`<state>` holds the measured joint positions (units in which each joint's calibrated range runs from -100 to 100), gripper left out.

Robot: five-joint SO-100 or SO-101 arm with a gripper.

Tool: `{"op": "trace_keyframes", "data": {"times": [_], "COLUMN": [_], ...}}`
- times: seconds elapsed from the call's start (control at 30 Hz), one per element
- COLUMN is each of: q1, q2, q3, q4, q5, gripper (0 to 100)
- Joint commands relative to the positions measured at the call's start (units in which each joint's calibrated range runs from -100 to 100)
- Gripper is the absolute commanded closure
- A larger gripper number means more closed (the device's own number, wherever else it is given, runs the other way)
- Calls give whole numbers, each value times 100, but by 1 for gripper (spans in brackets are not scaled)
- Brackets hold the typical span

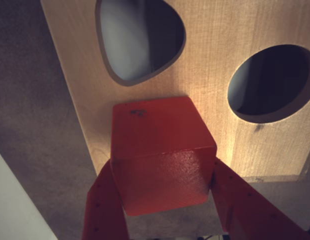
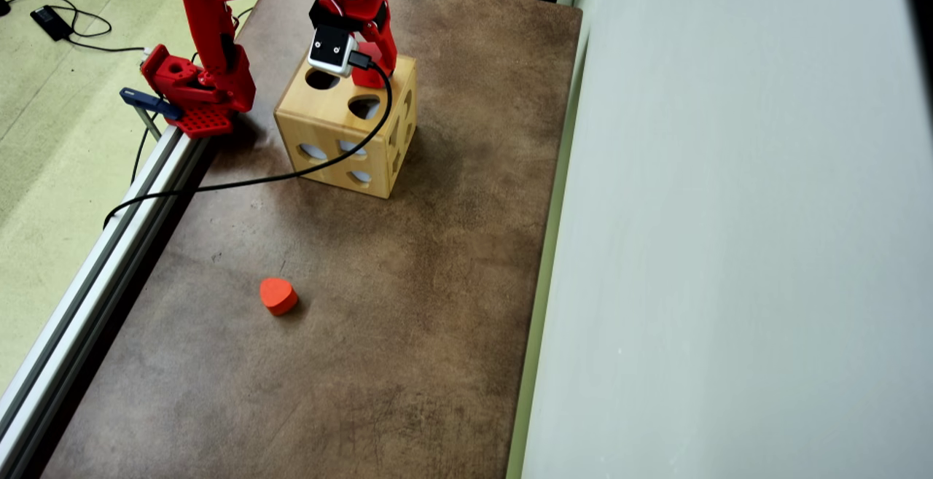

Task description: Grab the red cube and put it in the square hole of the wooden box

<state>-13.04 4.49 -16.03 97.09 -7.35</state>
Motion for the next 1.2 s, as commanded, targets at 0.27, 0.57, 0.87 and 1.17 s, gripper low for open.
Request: {"op": "trace_keyframes", "data": {"times": [0.27, 0.57, 0.87, 1.17], "q1": [-300, -219, -211, -204], "q2": [-37, -105, -173, -513], "q3": [-544, -526, -526, -508], "q4": [-55, 25, 33, 33], "q5": [-215, -166, -156, -156], "gripper": [97, 97, 97, 97]}}
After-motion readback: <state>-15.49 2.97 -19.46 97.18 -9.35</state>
